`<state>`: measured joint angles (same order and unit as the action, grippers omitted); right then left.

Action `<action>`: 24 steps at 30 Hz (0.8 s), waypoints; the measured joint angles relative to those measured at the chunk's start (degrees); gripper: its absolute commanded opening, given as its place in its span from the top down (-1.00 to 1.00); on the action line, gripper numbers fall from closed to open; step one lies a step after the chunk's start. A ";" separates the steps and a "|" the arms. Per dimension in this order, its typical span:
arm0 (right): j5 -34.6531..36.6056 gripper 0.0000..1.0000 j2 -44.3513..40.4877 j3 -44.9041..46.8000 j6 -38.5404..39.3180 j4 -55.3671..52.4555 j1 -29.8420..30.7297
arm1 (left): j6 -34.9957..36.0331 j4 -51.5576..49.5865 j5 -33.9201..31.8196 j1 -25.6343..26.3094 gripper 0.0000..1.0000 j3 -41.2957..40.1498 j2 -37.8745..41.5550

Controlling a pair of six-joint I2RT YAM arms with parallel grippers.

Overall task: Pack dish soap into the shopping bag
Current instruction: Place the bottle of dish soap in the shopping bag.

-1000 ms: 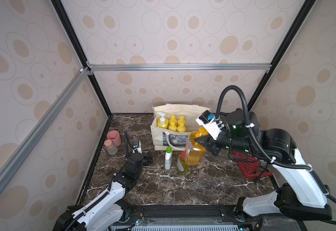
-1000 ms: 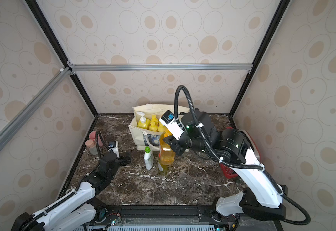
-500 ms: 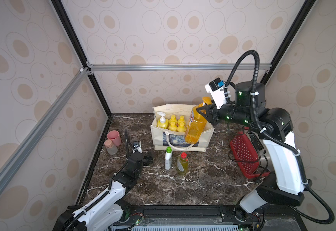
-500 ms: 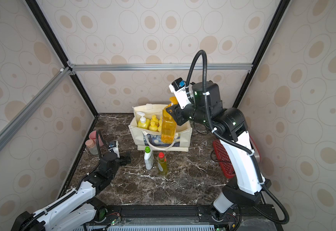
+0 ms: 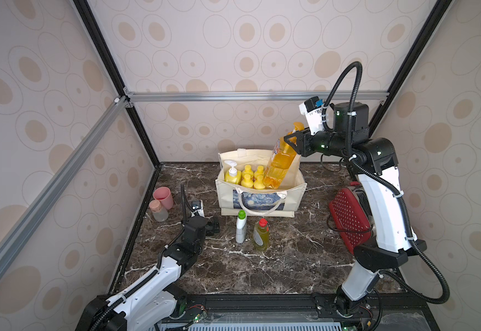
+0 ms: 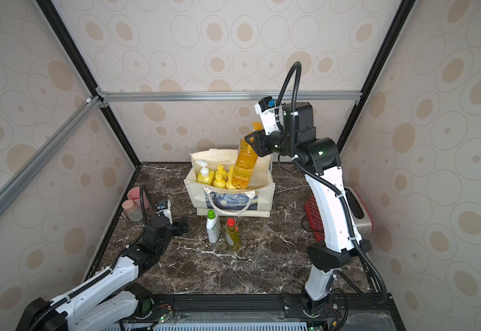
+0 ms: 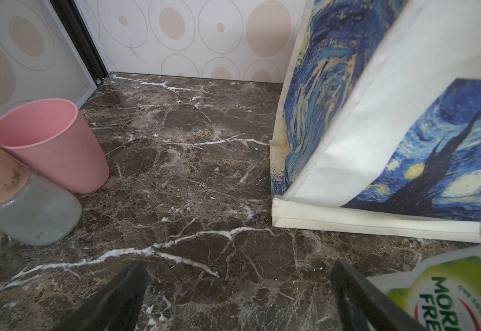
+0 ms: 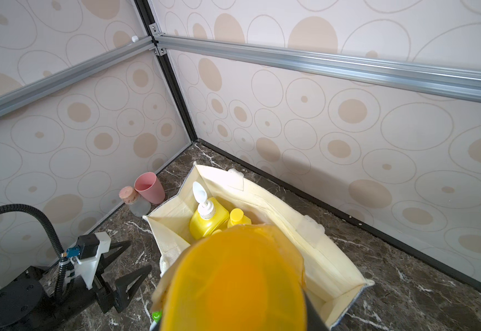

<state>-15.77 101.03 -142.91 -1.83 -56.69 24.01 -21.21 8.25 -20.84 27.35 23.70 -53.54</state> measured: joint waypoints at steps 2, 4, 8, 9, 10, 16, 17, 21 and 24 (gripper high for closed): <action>-1.07 1.00 0.83 -0.24 0.09 0.79 -0.55 | 0.00 0.00 0.00 0.00 -0.99 0.04 -0.07; -1.88 1.00 1.64 -0.22 0.66 1.44 -0.87 | 0.00 0.00 0.00 0.02 -0.99 0.11 -0.26; -3.30 1.00 2.51 1.44 3.28 2.54 -0.94 | 0.00 -0.02 0.02 0.02 -0.99 0.15 -0.74; -3.43 1.00 2.54 2.12 3.93 2.71 -0.94 | 0.00 -0.07 0.02 0.00 -0.99 0.20 -0.92; -3.50 1.00 2.58 2.56 4.52 2.73 -0.94 | 0.00 -0.07 0.02 0.00 -0.99 0.24 -1.05; -3.45 1.00 2.73 3.69 7.69 2.80 -1.14 | 0.00 -0.13 0.07 0.00 -0.99 0.66 -1.40; -3.41 1.00 2.73 3.69 8.11 2.84 -1.18 | 0.00 -0.15 0.11 0.00 -0.99 0.79 -1.49; -2.51 1.00 2.82 3.72 9.66 2.58 -1.25 | 0.00 -0.13 0.22 0.00 -0.99 1.09 -1.79; -1.44 1.00 2.82 3.85 10.82 2.40 -1.25 | 0.00 -0.15 0.20 0.00 -0.99 1.09 -1.79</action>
<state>-17.21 103.85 -139.06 8.99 -54.28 22.76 -21.21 8.10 -20.64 27.35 24.80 -55.33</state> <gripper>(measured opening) 0.368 0.994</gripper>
